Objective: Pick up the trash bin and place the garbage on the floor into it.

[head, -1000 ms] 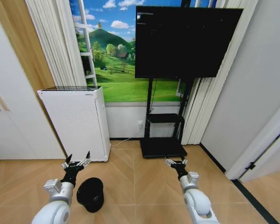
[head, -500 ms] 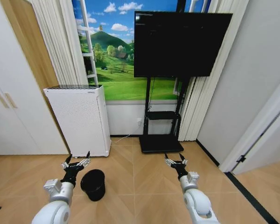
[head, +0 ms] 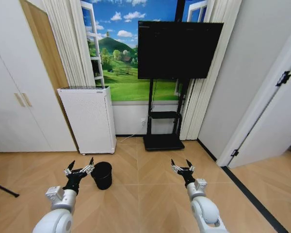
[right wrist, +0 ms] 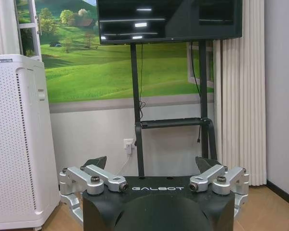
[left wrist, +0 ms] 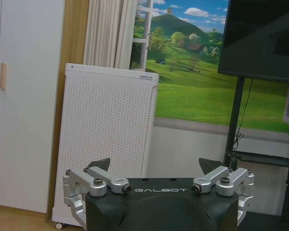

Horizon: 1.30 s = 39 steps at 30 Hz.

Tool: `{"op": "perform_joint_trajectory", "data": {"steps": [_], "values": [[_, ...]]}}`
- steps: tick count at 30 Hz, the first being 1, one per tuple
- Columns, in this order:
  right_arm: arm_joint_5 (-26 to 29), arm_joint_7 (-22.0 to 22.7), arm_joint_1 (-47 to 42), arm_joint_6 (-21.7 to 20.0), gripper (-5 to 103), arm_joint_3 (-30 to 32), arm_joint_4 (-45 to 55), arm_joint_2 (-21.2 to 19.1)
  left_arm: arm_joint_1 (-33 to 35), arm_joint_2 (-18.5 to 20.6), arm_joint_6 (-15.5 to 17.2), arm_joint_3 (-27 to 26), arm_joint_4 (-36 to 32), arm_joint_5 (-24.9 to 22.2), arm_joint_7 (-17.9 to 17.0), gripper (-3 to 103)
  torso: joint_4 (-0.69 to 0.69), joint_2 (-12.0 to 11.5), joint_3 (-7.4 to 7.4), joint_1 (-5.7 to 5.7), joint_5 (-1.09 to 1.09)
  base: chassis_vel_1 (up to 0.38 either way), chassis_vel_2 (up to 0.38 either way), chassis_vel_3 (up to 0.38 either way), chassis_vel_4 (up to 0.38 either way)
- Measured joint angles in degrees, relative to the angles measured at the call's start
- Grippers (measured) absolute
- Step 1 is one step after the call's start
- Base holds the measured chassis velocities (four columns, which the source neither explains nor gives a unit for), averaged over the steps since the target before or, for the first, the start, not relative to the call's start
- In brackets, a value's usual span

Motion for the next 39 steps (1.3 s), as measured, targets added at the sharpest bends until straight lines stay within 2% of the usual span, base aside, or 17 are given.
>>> {"op": "perform_joint_trajectory", "data": {"steps": [23,27,39], "values": [[0.0,0.0,0.0,0.0,100,0.0,0.0,0.0,0.0,0.0,0.0,0.0,0.0,0.0,0.0,100,0.0,0.0,-0.03,-0.05,0.0,0.249,-0.255,-0.255,0.25],[0.0,0.0,0.0,0.0,100,0.0,0.0,0.0,0.0,0.0,0.0,0.0,0.0,0.0,0.0,100,-0.03,0.0,-0.03,-0.04,0.02,0.027,-0.034,-0.09,0.049],[0.0,0.0,0.0,0.0,100,0.0,0.0,0.0,0.0,0.0,0.0,0.0,0.0,0.0,0.0,100,0.0,-0.1,-0.01,0.01,-0.01,-0.037,0.024,0.031,-0.027]]}}
